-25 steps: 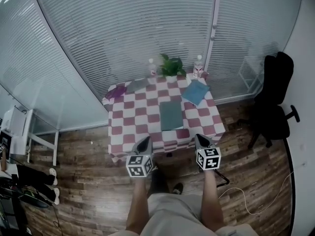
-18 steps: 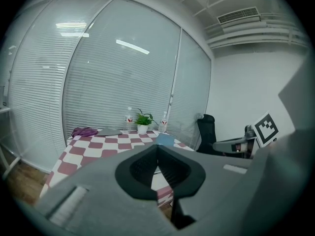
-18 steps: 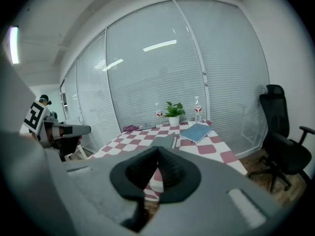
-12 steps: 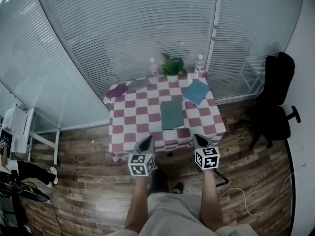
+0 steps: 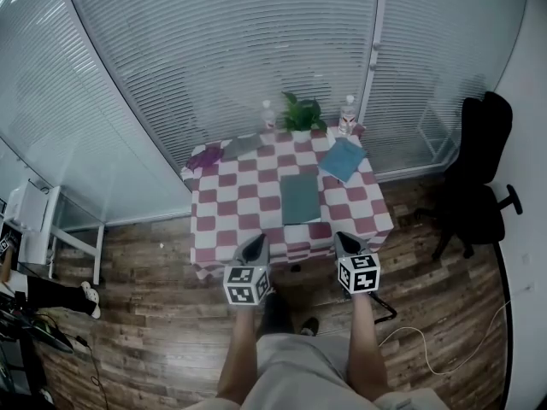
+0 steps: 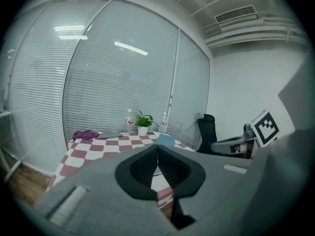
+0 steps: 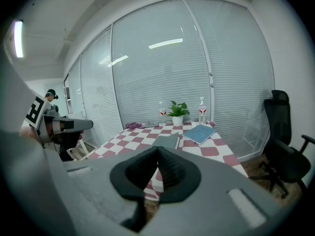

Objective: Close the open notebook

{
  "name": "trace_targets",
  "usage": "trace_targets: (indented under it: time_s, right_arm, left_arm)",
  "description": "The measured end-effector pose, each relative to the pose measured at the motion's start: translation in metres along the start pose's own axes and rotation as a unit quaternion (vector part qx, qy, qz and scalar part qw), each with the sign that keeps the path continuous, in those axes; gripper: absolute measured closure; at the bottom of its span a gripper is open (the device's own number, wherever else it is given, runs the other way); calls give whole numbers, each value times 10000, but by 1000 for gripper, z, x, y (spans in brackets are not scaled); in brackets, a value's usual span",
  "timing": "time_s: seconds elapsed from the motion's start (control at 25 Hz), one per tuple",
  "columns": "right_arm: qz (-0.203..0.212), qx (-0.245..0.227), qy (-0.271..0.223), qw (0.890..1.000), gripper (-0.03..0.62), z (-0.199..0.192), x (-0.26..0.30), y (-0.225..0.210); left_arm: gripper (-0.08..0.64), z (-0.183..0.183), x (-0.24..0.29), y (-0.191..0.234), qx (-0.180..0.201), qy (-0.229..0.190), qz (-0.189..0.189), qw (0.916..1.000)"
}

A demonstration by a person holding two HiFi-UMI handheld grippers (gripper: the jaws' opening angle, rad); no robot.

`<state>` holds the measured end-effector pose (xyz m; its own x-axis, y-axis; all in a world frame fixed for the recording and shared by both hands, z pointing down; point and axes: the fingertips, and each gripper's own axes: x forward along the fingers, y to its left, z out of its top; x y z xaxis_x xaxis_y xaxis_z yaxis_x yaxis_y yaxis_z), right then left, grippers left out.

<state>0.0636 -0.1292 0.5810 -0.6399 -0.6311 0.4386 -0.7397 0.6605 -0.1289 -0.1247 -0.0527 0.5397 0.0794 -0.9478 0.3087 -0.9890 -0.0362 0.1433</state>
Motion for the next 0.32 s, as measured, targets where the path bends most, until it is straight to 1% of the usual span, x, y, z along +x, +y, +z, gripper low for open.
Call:
trace_targets:
  time_s: [0.32]
  right_arm:
    - [-62,27,-28,10000,591,-2,-2,0]
  left_arm:
    - [551,-7,-2,-3,-7,34,-18,10000]
